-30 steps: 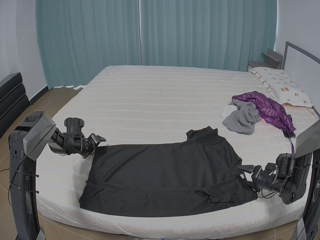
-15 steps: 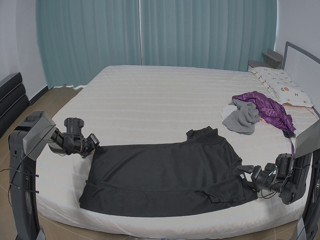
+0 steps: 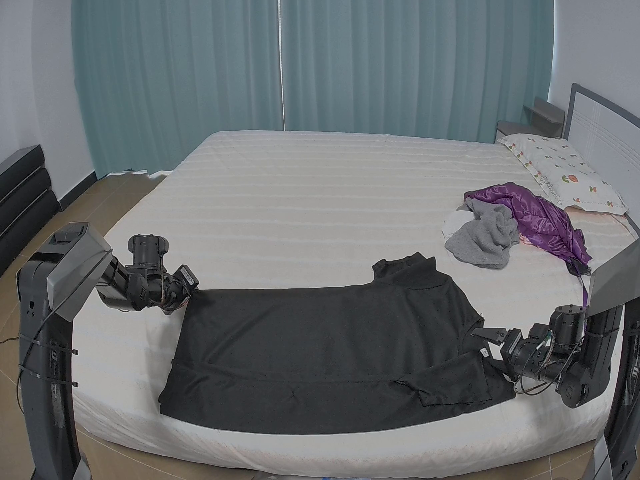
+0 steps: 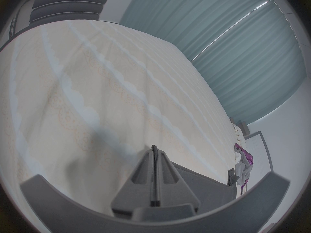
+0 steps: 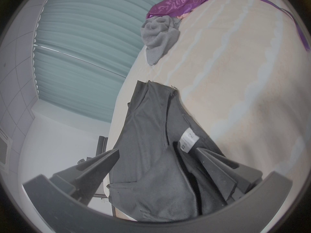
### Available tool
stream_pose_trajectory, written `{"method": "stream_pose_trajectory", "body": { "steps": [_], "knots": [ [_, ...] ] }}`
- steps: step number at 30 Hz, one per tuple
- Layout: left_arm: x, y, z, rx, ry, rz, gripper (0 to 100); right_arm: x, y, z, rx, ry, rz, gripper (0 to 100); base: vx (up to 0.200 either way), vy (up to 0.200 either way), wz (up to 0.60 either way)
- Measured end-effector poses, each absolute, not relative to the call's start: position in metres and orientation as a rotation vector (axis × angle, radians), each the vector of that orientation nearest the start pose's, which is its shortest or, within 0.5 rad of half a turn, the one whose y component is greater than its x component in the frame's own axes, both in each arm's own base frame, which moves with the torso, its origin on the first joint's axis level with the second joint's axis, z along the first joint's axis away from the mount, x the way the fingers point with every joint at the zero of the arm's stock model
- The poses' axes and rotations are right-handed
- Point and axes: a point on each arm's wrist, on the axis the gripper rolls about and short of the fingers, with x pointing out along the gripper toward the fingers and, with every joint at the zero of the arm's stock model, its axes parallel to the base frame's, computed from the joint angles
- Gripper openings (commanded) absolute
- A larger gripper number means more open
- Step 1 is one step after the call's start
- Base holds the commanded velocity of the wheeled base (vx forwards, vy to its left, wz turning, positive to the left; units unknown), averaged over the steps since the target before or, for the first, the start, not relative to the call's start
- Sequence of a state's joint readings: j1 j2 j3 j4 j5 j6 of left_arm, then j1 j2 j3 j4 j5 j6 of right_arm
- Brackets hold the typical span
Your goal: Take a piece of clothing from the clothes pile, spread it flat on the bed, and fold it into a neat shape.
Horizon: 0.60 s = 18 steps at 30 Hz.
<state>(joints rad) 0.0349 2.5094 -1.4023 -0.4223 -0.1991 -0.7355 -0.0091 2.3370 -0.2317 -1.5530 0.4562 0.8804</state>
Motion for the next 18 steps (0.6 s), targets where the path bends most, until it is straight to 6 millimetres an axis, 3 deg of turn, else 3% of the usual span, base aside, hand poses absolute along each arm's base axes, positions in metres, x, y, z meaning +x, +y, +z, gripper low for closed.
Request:
{"method": "stream_pose_trajectory", "body": {
  "steps": [9, 18],
  "knots": [
    [0.465, 0.015, -0.012, -0.821, 0.721, 0.111, 0, 0.292, 0.016, -0.011, 0.918, 0.591, 0.212, 100, 0.000, 0.000, 0.00],
    [0.464, 0.015, -0.012, -0.826, 0.726, 0.112, 0, 0.335, 0.022, -0.003, 0.893, 0.567, 0.240, 100, 0.000, 0.000, 0.00]
  ]
}}
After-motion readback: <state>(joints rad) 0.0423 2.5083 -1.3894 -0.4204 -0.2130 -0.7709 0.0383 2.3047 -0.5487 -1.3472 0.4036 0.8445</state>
